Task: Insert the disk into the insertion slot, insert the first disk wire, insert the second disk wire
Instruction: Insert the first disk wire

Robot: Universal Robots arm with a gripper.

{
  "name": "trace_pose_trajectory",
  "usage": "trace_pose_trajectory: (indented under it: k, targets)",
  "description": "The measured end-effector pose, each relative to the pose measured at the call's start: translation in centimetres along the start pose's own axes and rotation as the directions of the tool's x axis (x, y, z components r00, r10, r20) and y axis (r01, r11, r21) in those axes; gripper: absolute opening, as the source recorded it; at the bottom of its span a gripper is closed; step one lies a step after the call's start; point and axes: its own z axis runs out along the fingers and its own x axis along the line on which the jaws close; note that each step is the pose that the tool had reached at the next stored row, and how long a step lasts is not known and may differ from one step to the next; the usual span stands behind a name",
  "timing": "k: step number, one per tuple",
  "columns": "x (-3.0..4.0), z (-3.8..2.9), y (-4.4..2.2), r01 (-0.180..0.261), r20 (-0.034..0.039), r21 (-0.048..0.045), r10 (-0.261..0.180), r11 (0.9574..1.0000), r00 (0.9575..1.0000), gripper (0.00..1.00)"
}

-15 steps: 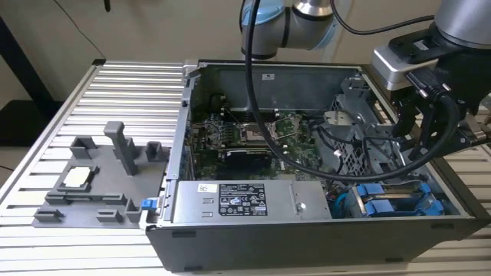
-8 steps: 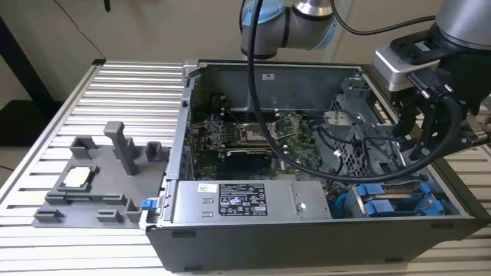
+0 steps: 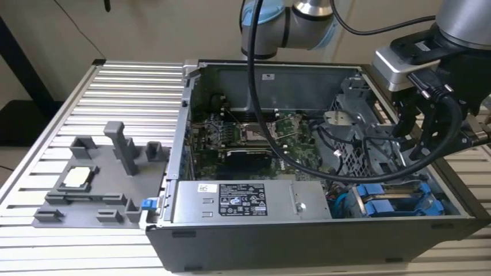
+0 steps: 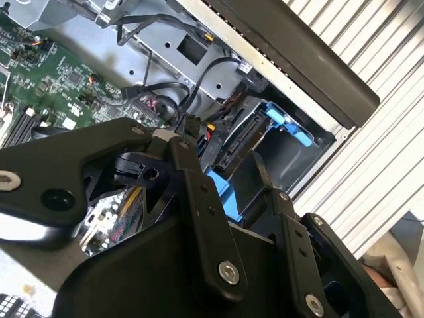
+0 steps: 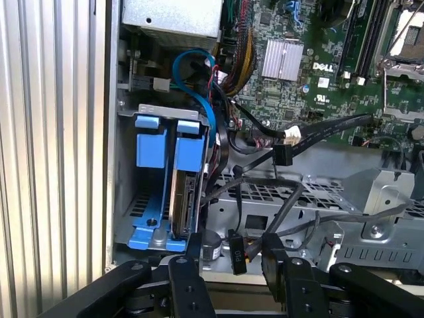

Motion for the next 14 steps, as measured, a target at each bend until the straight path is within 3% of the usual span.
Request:
trace_pose_trajectory:
  k: [8, 14]
  targets:
    - [0.00, 0.01, 0.00, 0.000, 0.0001, 0.0000, 0.000, 1.0000, 1.0000, 0.19]
    - [0.00, 0.02, 0.00, 0.000, 0.0001, 0.0000, 0.000, 1.0000, 1.0000, 0.19]
